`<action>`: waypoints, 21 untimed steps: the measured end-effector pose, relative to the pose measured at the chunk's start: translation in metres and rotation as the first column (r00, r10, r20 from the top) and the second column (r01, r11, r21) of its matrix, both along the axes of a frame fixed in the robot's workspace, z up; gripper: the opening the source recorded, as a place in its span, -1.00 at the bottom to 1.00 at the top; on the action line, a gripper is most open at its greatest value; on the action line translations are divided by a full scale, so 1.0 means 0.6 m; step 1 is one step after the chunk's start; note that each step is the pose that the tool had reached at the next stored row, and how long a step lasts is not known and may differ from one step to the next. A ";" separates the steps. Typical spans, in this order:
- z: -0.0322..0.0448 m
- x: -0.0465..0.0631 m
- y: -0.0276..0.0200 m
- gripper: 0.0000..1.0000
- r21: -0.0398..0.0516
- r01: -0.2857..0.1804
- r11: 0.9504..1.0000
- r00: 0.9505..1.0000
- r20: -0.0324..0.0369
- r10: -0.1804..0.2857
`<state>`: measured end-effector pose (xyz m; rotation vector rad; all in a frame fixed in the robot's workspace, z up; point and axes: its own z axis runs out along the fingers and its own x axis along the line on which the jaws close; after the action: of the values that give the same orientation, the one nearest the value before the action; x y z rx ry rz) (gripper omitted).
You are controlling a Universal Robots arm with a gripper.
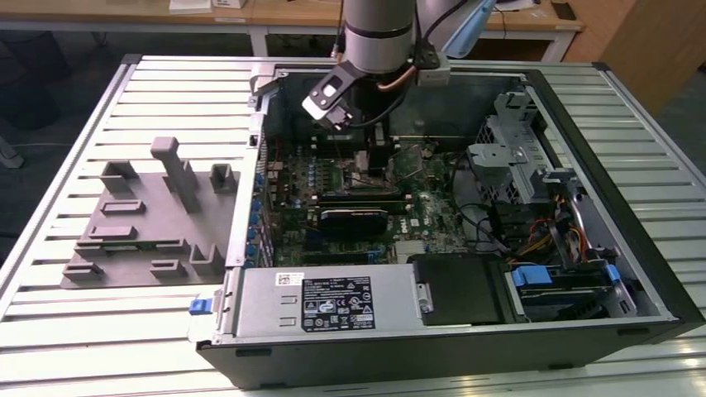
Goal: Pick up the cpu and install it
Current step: 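Place the cpu into insertion slot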
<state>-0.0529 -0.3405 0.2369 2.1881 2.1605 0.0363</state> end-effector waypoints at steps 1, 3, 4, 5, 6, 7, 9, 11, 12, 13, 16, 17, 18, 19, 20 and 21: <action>-0.001 0.000 0.0000 0.09 0.000 -0.003 1.000 1.000 0.000 0.003; -0.003 0.001 0.0002 0.09 0.000 -0.009 1.000 1.000 0.000 0.009; -0.004 0.001 0.0003 0.09 0.000 -0.013 1.000 1.000 0.000 0.013; -0.004 0.001 0.0004 0.09 0.000 -0.016 1.000 1.000 0.000 0.016; -0.005 0.001 0.0004 0.09 0.000 -0.018 1.000 1.000 0.000 0.018; -0.006 0.001 0.0005 0.09 0.000 -0.020 1.000 1.000 0.000 0.020; -0.008 0.001 0.0005 0.09 0.000 -0.021 1.000 1.000 0.000 0.021; -0.011 0.001 0.0005 0.09 0.000 -0.021 1.000 1.000 0.000 0.021; -0.012 0.001 0.0005 0.09 0.000 -0.022 1.000 1.000 0.000 0.022; -0.013 0.001 0.0005 0.09 0.000 -0.022 1.000 1.000 0.000 0.022; -0.017 0.001 0.0010 0.09 0.000 -0.023 1.000 1.000 0.000 0.023; -0.018 0.001 0.0015 0.09 0.000 -0.023 1.000 1.000 0.000 0.023; -0.018 0.001 0.0020 0.09 0.000 -0.023 1.000 1.000 0.000 0.023; -0.019 0.001 0.0027 0.09 0.000 -0.023 1.000 1.000 0.000 0.023; -0.020 0.001 0.0038 0.09 0.000 -0.023 1.000 1.000 0.000 0.023; -0.021 0.001 0.0051 0.09 0.000 -0.023 1.000 1.000 0.000 0.023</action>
<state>-0.0524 -0.3374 0.2245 2.1636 2.1856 0.0377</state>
